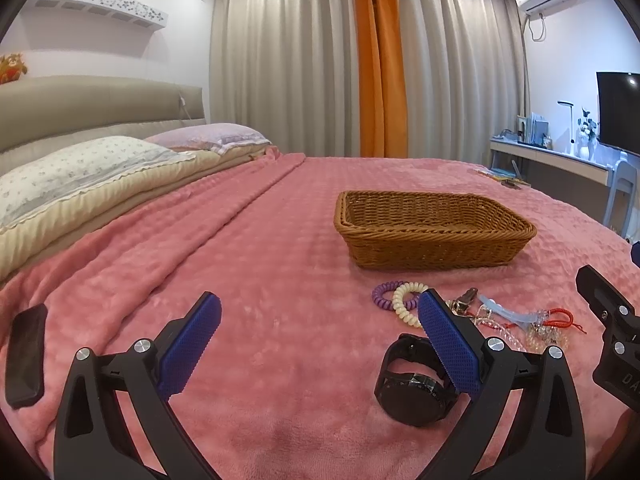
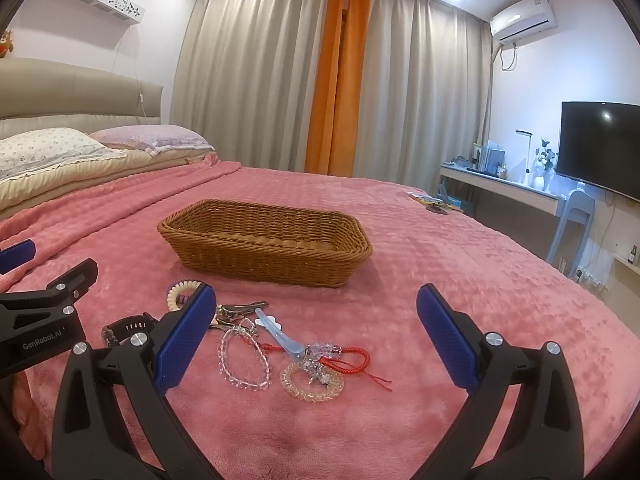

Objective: Organize jewelry

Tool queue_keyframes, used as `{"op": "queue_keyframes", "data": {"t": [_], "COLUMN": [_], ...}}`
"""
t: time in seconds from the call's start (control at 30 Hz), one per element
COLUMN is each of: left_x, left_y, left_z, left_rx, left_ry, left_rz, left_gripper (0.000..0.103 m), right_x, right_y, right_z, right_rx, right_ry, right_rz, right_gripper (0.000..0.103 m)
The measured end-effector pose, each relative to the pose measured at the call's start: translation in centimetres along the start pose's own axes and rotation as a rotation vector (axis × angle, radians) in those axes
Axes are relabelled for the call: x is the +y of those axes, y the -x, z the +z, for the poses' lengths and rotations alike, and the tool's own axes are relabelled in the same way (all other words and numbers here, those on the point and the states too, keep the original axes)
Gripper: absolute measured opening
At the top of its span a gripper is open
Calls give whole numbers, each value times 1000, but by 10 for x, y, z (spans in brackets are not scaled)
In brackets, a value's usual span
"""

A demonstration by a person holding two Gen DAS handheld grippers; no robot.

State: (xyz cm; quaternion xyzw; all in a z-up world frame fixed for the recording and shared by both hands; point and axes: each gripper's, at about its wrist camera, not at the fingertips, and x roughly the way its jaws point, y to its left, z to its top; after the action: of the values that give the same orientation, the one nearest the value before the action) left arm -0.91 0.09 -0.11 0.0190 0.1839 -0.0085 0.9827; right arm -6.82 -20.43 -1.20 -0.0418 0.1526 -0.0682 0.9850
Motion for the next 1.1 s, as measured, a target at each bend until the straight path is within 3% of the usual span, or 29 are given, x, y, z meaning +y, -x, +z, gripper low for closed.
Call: {"op": "queue_keyframes", "data": {"t": [1.1], "left_x": [-1], "left_y": [2], "left_z": [1], "left_rx": [-16], "left_ry": [1], "left_rz": [7], "left_gripper": [96], "right_x": [4], "right_y": [0], "right_z": [1], "right_rx": [-5], "right_ry": [13], "right_rz": [-1], "right_gripper": [95]}}
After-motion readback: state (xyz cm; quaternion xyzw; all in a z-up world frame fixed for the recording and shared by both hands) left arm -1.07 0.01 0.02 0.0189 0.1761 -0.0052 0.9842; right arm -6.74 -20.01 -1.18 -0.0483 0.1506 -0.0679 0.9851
